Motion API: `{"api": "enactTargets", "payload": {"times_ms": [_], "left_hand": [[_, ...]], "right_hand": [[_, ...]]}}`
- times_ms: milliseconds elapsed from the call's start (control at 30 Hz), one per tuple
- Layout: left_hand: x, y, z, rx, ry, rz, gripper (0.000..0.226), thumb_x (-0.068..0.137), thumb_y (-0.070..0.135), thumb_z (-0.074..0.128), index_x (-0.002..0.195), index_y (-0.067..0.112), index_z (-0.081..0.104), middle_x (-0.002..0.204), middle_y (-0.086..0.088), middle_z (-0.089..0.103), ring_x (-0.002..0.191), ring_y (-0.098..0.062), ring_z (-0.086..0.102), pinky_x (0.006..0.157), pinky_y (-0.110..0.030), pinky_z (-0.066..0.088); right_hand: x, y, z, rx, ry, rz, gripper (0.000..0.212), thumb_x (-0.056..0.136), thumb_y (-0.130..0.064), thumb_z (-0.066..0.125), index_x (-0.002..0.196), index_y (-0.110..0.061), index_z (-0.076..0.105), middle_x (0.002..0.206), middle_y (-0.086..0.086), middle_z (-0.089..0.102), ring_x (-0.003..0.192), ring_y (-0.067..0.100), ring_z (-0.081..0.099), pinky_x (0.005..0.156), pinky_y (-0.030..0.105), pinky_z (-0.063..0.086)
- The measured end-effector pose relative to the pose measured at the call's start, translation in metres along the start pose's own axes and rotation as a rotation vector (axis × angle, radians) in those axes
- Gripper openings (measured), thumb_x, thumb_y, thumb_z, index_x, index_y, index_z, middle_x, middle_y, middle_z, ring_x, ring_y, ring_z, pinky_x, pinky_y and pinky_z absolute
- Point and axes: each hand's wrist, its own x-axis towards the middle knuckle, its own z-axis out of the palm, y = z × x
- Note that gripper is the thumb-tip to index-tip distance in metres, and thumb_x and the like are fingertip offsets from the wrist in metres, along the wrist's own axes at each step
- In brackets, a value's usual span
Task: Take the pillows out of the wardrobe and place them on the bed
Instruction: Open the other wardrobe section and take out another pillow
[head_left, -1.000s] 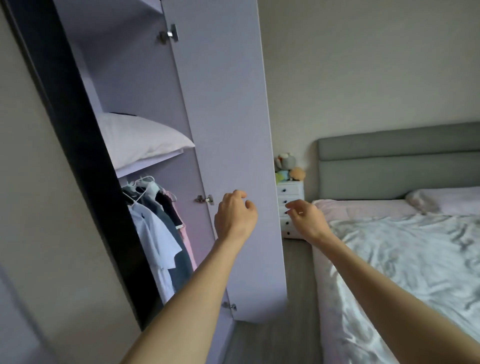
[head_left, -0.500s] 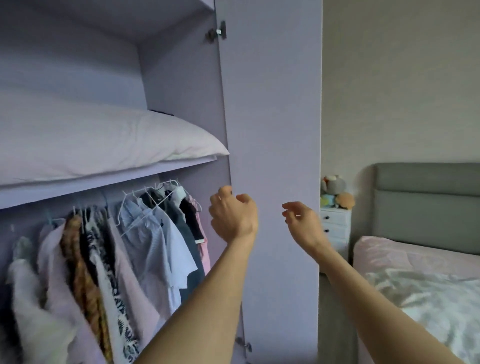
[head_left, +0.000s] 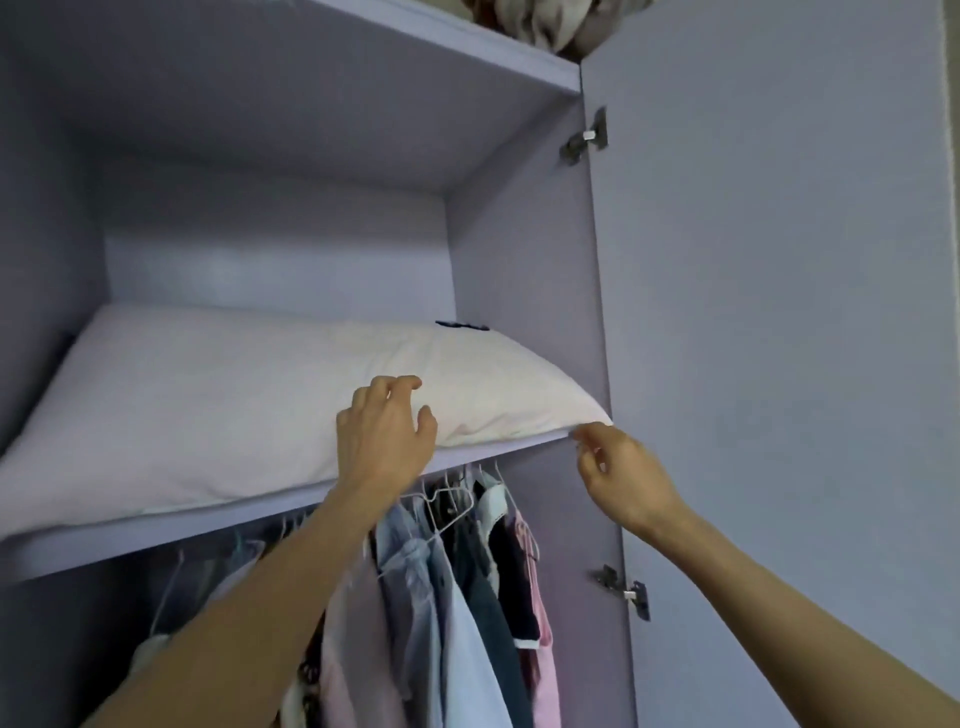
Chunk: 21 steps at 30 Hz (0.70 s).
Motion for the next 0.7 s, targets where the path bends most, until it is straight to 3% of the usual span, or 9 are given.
{"api": "enactTargets", "payload": {"times_ms": [133,200,267,333,400,500,567,700], "left_hand": [[0.016,-0.053,0.001,0.222,-0.105,0.064,0.050,0.091,0.037,0.046,0.137,0.021,0.037,0.141,-0.006,0.041,0.128,-0.026,0.036,0.101,-0.041,0.031],[0.017,-0.084,0.007,0.310,-0.177,0.085,0.061,0.088,0.049,0.045,0.141,0.025,0.029,0.149,-0.004,0.030,0.135,-0.024,0.025,0.108,-0.044,0.024],[0.020,-0.108,0.016,0.394,-0.228,0.082,0.076,0.080,0.065,0.039,0.144,0.027,0.022,0.154,-0.003,0.019,0.140,-0.024,0.015,0.112,-0.048,0.014],[0.023,-0.123,0.026,0.501,-0.250,0.135,0.093,0.067,0.077,0.033,0.145,0.030,0.018,0.156,-0.003,0.015,0.142,-0.027,0.011,0.111,-0.053,0.003],[0.029,-0.130,0.037,0.592,-0.245,0.241,0.103,0.058,0.080,0.049,0.144,0.029,0.023,0.153,-0.009,0.026,0.139,-0.033,0.024,0.107,-0.058,0.004],[0.039,-0.136,0.050,0.627,-0.097,0.357,0.105,0.047,0.065,0.075,0.136,0.023,0.037,0.131,-0.013,0.055,0.116,-0.035,0.054,0.096,-0.057,0.032],[0.046,-0.138,0.051,0.605,0.027,0.406,0.091,0.052,0.047,0.082,0.131,0.019,0.046,0.115,-0.010,0.063,0.098,-0.031,0.061,0.082,-0.048,0.044],[0.054,-0.132,0.049,0.557,0.156,0.446,0.069,0.050,0.010,0.082,0.115,0.016,0.061,0.095,-0.009,0.066,0.076,-0.029,0.060,0.063,-0.039,0.046]], "right_hand": [[0.047,-0.027,0.043,-0.117,-0.072,-0.242,0.039,0.094,-0.024,0.042,0.133,-0.020,0.042,0.133,0.004,0.050,0.119,0.024,0.046,0.095,0.039,0.042],[0.065,-0.038,0.072,-0.166,-0.115,-0.242,0.047,0.094,-0.032,0.044,0.138,-0.018,0.034,0.139,0.005,0.042,0.125,0.025,0.041,0.099,0.041,0.038],[0.080,-0.047,0.097,0.126,-0.158,0.030,0.059,0.090,-0.040,0.051,0.137,-0.008,0.033,0.137,0.012,0.043,0.121,0.029,0.046,0.098,0.041,0.042],[0.094,-0.054,0.114,0.678,-0.212,0.458,0.065,0.086,-0.043,0.058,0.131,0.000,0.037,0.127,0.018,0.048,0.112,0.033,0.052,0.094,0.045,0.047],[0.108,-0.058,0.128,1.082,-0.279,0.717,0.058,0.084,-0.042,0.062,0.121,-0.001,0.044,0.121,0.018,0.047,0.109,0.035,0.052,0.086,0.046,0.050],[0.129,-0.066,0.136,1.418,-0.214,0.818,0.033,0.084,-0.034,0.065,0.100,-0.010,0.050,0.110,0.014,0.051,0.101,0.035,0.052,0.079,0.048,0.049],[0.142,-0.073,0.138,1.523,-0.158,0.889,0.033,0.082,-0.033,0.067,0.100,-0.014,0.048,0.102,0.010,0.053,0.100,0.032,0.052,0.083,0.050,0.048],[0.156,-0.085,0.131,1.554,-0.213,0.973,0.043,0.078,-0.042,0.069,0.105,-0.018,0.047,0.109,0.008,0.053,0.109,0.034,0.050,0.094,0.048,0.045]]}}
